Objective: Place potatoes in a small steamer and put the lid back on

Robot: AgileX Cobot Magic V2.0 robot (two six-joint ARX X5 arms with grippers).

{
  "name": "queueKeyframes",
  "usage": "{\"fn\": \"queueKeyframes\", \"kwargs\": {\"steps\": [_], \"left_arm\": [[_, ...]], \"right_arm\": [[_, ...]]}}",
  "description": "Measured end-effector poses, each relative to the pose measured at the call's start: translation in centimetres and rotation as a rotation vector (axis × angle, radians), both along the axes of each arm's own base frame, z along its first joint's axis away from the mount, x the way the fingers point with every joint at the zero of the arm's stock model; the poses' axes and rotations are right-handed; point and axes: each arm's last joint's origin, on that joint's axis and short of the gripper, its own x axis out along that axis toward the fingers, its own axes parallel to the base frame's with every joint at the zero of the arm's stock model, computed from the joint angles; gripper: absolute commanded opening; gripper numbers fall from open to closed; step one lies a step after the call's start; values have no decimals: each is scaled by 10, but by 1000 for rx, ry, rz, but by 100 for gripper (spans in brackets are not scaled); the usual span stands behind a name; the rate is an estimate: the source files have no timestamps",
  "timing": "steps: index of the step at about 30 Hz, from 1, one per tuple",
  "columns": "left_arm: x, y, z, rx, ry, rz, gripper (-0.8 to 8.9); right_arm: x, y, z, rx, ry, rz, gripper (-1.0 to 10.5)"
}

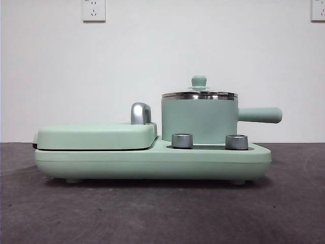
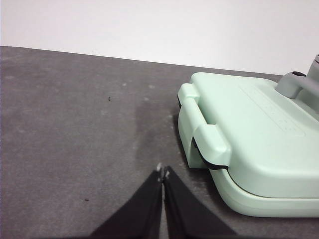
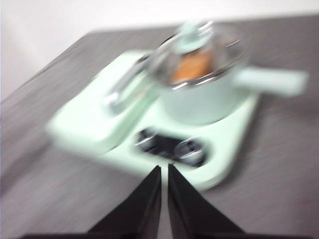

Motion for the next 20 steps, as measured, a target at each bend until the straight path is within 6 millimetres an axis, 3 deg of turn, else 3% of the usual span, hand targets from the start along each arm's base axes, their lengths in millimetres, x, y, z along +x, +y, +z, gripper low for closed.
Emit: {"fn": "queueKeyframes", "kwargs": {"steps": [7,13,15,20], "left_arm": [[0,0,0,0,0,0,6],[0,0,0,0,0,0,6],[0,0,0,0,0,0,6],[0,0,0,0,1,0,6]], "right_arm": [[6,-24,-65,-113,-65,-405,18],[6,-32,-114,-169,-45,-521,18],[7,-33,-124,-175,-62,-525,18],[10,-32,-124,-193,-119,-501,18]]}}
